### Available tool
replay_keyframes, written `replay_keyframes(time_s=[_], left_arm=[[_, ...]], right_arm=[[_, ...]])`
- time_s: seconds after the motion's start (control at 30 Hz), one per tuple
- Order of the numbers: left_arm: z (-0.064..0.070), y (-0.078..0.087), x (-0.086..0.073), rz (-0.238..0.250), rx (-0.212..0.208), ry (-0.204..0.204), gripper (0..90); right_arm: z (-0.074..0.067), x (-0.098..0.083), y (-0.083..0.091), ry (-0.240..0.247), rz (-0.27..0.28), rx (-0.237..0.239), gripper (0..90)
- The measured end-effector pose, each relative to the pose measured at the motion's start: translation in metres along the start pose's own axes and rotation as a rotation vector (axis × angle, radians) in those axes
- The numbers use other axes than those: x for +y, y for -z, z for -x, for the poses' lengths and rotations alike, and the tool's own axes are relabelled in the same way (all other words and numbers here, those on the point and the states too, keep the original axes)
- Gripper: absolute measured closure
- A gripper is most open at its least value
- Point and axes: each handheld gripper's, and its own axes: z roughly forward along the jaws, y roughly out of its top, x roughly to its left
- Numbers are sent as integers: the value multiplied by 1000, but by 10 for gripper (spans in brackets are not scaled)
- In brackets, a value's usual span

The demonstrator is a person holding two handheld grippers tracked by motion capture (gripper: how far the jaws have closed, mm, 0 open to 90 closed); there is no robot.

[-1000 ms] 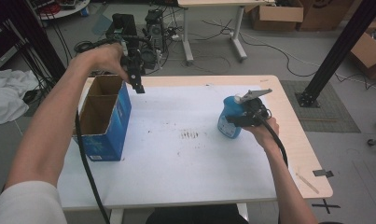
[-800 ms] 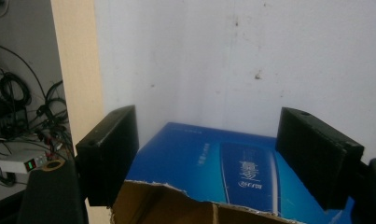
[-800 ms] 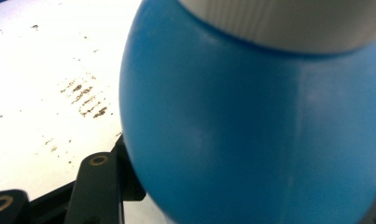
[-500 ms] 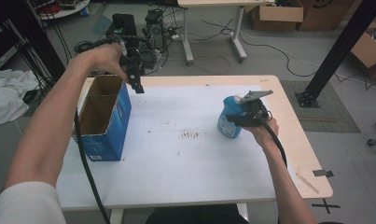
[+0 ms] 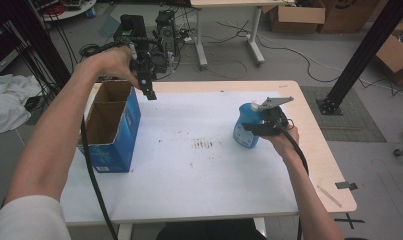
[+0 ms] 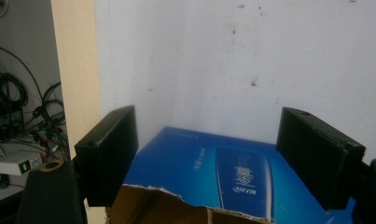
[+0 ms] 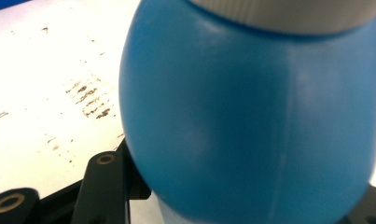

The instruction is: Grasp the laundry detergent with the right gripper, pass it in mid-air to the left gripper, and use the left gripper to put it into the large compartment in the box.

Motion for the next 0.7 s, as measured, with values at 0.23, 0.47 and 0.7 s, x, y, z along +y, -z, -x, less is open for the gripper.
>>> replay_keyframes(time_s=[0.23, 0.47, 0.7], left_arm=[[3, 7, 3, 22, 1, -3, 215], [7, 17, 6, 56, -2, -4, 212], [25, 32, 23, 95, -22, -55, 201]], right_arm=[[-3, 9, 2, 46, -11, 25, 455], [-11, 25, 13, 106, 0, 87, 454], [-28, 46, 19, 190, 7, 244, 453]])
